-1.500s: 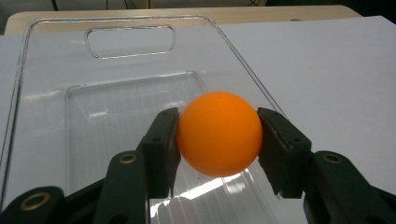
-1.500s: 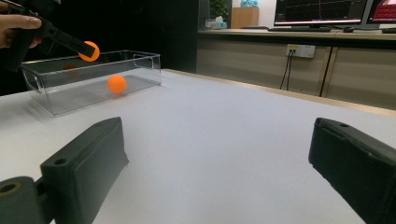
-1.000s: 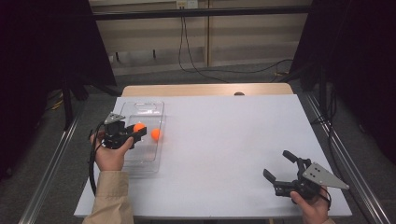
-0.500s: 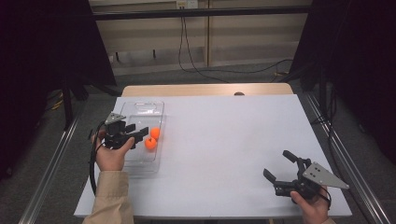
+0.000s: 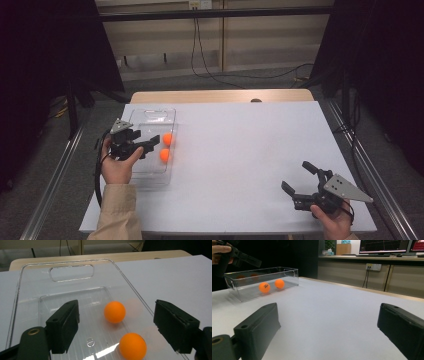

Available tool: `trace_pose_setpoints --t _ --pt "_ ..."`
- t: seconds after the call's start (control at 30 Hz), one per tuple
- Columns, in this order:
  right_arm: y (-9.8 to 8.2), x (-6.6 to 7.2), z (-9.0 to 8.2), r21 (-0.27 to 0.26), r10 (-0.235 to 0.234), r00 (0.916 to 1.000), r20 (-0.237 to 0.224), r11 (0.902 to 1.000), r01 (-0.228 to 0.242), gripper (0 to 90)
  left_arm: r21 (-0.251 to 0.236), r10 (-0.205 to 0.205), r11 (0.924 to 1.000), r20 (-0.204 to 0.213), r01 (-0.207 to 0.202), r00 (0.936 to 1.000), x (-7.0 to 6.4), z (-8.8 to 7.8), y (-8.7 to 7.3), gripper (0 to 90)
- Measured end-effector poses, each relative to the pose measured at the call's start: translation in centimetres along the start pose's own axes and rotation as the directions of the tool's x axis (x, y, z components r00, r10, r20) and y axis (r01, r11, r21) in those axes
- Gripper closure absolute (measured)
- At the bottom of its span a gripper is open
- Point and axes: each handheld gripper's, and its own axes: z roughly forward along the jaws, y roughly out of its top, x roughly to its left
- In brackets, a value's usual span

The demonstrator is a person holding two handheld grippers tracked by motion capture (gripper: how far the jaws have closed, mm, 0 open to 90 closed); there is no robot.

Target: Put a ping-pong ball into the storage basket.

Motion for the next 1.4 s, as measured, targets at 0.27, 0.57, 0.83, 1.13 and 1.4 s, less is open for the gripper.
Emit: trace_pose_setpoints --t 0.27,0.57,0.83,1.13,1.4 --pt "0.0 0.0 0.1 0.004 -0.002 1.0000 0.000 1.0000 0.002 3.4 -0.041 0.025 0.9988 0.025 -0.024 0.9994 -0.3 -0.5 0.1 13.7" --pt "0.1 0.1 0.1 0.003 -0.007 1.0000 0.002 1.0000 0.007 3.4 -0.093 0.036 0.9952 0.066 -0.029 0.9972 -0.8 -0.9 -0.3 8.2" --pt "0.1 0.1 0.0 0.001 -0.005 1.0000 0.001 1.0000 0.005 3.4 -0.136 0.037 0.9904 0.111 -0.022 0.9931 -1.0 -1.4 -0.9 5.4" --pt "0.1 0.1 0.1 -0.001 -0.005 1.0000 -0.001 1.0000 0.005 3.4 -0.149 0.050 0.9883 0.123 -0.032 0.9911 -1.3 -1.9 -1.4 4.0" --pt "0.1 0.2 0.1 0.000 -0.006 1.0000 -0.002 1.0000 0.006 3.4 -0.165 0.077 0.9847 0.122 -0.057 0.9895 -1.7 -2.4 -2.0 3.4"
